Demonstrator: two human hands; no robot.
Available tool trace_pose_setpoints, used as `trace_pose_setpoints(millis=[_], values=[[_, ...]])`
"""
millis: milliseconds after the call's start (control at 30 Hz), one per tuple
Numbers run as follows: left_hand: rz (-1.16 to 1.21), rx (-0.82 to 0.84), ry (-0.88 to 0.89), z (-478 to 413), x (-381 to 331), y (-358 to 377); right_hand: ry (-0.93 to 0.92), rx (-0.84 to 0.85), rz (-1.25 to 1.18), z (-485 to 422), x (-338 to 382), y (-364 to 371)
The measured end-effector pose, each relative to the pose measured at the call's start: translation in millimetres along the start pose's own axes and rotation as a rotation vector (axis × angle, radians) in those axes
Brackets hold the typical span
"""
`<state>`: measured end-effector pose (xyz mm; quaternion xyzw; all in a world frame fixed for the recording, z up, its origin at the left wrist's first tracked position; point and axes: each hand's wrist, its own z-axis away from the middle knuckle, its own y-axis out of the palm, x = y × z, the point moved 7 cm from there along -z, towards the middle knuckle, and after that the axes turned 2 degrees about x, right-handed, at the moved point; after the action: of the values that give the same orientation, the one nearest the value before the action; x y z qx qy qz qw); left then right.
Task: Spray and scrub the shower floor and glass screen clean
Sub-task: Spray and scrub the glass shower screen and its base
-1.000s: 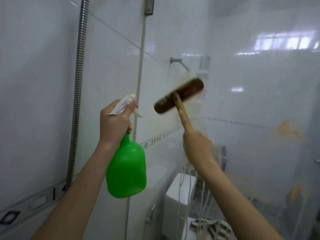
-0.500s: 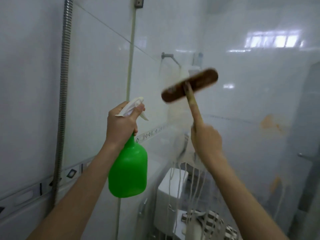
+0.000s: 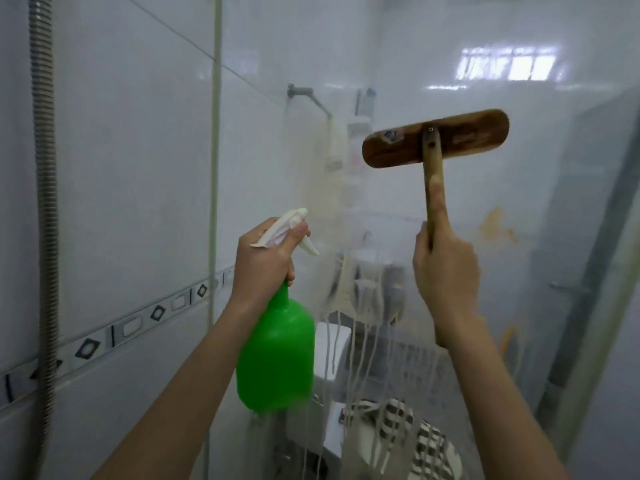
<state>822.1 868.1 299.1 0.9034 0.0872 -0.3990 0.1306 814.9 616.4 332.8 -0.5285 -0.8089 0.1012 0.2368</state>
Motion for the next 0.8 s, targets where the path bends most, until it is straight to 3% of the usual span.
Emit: trace_pose_setpoints(millis=[200, 433, 600, 800], values=[[0.044, 0.053, -0.007, 7, 4, 29, 0.109, 0.091, 0.029, 107, -43, -2], [0.1, 0.137, -0.017, 19, -4, 75, 0.061, -0.095, -0.019, 5, -52, -44], [0.147, 0.151, -0.038, 31, 0, 95, 0.252, 0.041, -0.05, 130, -90, -38], [0.166, 0.205, -0.04, 43, -1, 118, 0.174, -0.153, -0.003, 30, -102, -86]])
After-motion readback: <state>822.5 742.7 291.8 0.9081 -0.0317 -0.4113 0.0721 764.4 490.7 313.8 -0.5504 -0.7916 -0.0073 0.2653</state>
